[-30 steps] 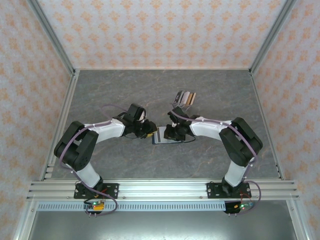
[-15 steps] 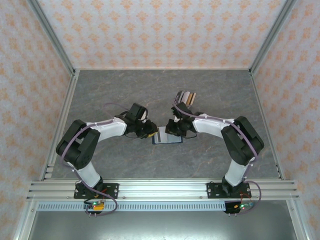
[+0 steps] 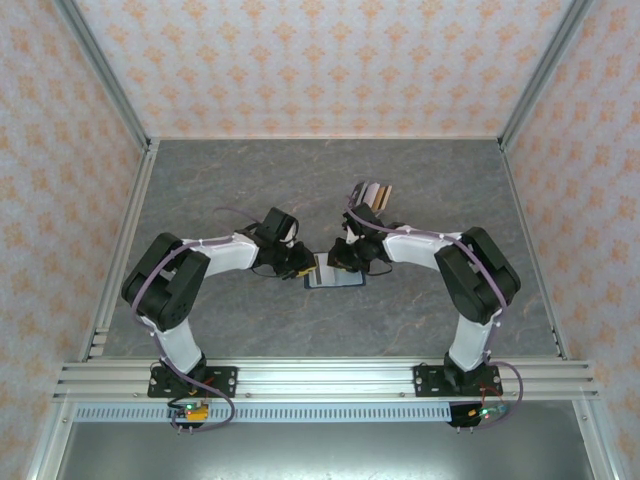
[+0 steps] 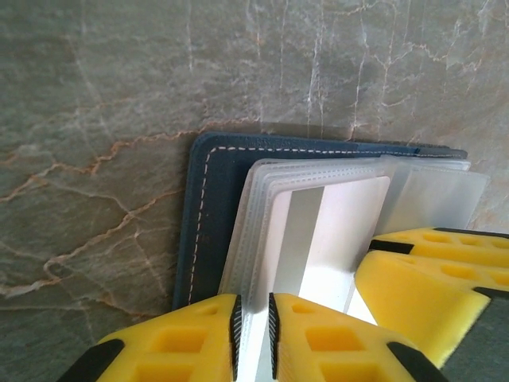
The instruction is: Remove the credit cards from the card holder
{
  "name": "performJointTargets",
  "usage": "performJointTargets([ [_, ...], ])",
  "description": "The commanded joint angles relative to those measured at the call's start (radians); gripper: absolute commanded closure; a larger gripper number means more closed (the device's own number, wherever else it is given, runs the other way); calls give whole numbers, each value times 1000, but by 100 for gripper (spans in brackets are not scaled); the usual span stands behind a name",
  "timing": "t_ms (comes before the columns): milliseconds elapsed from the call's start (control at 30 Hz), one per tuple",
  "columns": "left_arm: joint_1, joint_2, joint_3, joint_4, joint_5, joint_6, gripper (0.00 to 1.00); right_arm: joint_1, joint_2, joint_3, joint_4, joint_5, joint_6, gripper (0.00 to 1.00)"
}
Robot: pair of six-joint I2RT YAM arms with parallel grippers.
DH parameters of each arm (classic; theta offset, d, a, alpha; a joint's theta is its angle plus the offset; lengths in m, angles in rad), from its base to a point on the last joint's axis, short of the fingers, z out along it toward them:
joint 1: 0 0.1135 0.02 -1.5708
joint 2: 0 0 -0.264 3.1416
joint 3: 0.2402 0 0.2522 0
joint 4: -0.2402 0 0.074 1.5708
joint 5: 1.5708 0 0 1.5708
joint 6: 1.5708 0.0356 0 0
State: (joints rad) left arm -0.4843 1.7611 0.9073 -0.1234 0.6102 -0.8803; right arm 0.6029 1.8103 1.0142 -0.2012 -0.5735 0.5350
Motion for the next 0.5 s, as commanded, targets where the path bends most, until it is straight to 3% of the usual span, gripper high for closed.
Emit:
performJointTargets([
  [0,-7,24,22,-28,-18,16,81,-7,12,26,-6,-3,-27,79],
  [167,-8,32,21,-50,-33,19,82,-8,18,22,4,-33,-27,77],
  [467,-7,46,16,-71,-44,29,86,-16,-14,0,63,-77,-17,87],
])
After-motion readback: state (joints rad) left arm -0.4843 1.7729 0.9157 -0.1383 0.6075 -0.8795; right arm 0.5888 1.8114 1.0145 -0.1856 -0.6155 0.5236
